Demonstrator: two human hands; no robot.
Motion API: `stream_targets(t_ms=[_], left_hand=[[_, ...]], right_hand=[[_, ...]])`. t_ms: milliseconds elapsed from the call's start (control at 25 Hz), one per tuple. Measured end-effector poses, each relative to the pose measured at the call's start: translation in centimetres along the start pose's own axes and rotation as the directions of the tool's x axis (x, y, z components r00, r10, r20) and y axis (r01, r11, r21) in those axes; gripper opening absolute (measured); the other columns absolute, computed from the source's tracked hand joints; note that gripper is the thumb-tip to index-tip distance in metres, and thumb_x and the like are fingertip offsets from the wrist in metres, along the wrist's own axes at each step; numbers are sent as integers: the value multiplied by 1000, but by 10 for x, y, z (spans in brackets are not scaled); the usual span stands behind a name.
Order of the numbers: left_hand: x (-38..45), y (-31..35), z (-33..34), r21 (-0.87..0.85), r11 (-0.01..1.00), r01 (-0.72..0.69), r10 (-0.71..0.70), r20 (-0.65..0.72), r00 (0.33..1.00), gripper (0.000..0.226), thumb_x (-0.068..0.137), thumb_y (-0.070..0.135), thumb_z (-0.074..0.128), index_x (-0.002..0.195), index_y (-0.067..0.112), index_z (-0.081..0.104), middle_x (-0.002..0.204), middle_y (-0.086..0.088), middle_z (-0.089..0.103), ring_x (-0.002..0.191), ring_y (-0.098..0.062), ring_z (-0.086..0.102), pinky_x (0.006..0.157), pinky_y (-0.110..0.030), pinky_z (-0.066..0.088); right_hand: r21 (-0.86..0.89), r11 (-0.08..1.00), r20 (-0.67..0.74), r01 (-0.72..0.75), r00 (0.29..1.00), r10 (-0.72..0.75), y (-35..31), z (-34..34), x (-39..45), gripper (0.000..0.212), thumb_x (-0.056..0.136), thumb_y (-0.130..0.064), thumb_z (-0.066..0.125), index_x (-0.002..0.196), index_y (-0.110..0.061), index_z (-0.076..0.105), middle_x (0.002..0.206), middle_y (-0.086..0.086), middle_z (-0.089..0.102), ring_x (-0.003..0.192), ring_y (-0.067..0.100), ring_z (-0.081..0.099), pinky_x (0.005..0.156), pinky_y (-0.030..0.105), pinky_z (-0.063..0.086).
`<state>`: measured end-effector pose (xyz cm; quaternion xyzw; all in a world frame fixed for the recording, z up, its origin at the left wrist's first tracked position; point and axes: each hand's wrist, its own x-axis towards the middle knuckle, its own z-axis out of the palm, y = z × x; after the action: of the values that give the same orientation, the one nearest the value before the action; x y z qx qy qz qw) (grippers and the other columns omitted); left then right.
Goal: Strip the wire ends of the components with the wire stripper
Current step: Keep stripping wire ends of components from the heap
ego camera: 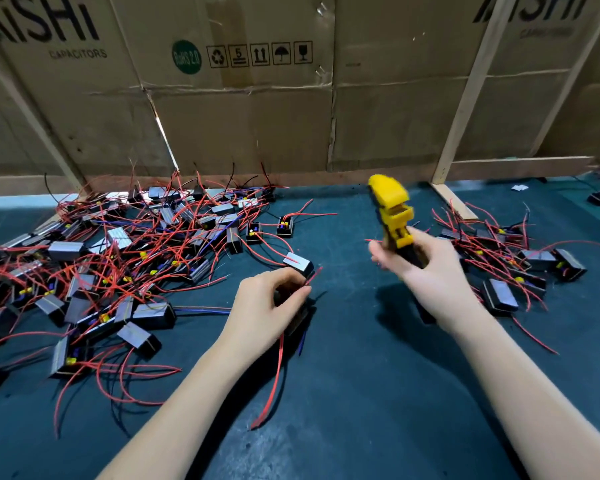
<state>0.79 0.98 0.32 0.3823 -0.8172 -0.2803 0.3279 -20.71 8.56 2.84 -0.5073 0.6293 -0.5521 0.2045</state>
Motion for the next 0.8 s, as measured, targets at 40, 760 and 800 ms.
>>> stream_targets(t_ms=[40,760,800], left_hand=[[1,0,0,-41,999,22,-22,-18,1000,5,89,16,69,85,19,71,74,7,71,71,-7,63,70,-22,47],[-1,9,-3,-413,908,74,-67,32,997,12,89,20,62,80,17,69,67,-4,70,69,-16,65,78,-48,51],[-2,10,-2,-407,911,64,-52,41,998,13,88,22,61,78,18,68,66,-3,69,67,-16,63,77,-50,51]], right_hand=[[-17,1000,55,-3,998,4,-1,5,-2,55,69,-59,69,73,-6,57,67,16,47,64,19,39,64,35,31],[-704,695,-243,-146,969,-42,22,5,-1,50,71,-70,61,83,-21,62,80,-2,65,83,26,62,71,35,49],[-747,648,-258,-146,963,-81,24,3,0,53,72,-69,60,82,-18,59,81,1,65,83,28,61,71,35,48]])
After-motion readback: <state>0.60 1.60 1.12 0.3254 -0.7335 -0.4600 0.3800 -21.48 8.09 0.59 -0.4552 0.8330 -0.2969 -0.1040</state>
